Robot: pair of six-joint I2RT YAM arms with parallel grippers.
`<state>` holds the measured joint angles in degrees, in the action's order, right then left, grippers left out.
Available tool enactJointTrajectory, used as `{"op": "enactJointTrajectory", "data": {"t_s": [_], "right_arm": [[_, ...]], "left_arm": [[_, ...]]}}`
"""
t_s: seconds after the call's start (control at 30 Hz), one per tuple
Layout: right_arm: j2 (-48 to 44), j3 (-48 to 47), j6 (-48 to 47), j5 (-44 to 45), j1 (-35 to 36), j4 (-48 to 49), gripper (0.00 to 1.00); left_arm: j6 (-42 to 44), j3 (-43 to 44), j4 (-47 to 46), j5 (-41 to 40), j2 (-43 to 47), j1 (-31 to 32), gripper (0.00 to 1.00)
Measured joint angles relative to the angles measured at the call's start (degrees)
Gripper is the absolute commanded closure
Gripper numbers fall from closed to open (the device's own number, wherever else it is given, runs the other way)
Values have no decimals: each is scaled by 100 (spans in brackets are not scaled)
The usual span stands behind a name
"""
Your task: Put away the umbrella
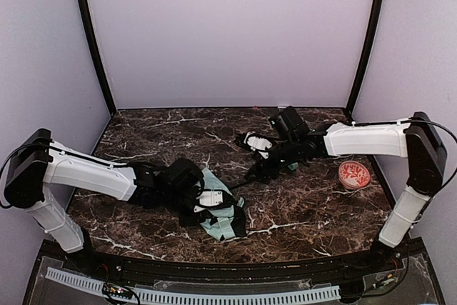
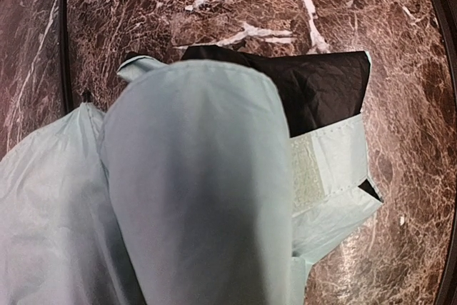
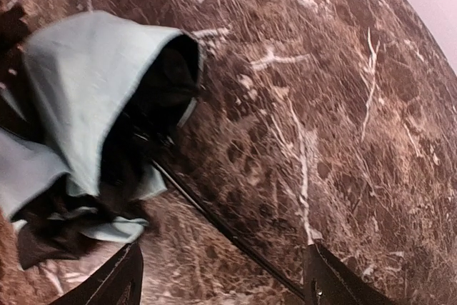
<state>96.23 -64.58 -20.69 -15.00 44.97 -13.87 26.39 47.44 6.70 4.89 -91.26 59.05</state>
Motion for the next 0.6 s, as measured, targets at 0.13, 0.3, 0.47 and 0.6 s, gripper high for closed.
{"op": "enactJointTrajectory", "data": {"t_s": [0.13, 0.3, 0.47, 0.6], "right_arm": [[866, -745, -699, 374, -87, -916, 23], [1582, -1224, -1235, 675, -9, -1438, 25], [2227, -1834, -1517, 894, 35, -1644, 46], [2345, -1985, -1624, 898, 42, -1698, 68]], "left_arm": [[87, -79, -35, -4, 83, 0, 100], [149, -79, -26, -28, 96, 9, 100], [162, -81, -17, -46, 120, 13, 100], [170, -90, -15, -90, 168, 31, 100]]}}
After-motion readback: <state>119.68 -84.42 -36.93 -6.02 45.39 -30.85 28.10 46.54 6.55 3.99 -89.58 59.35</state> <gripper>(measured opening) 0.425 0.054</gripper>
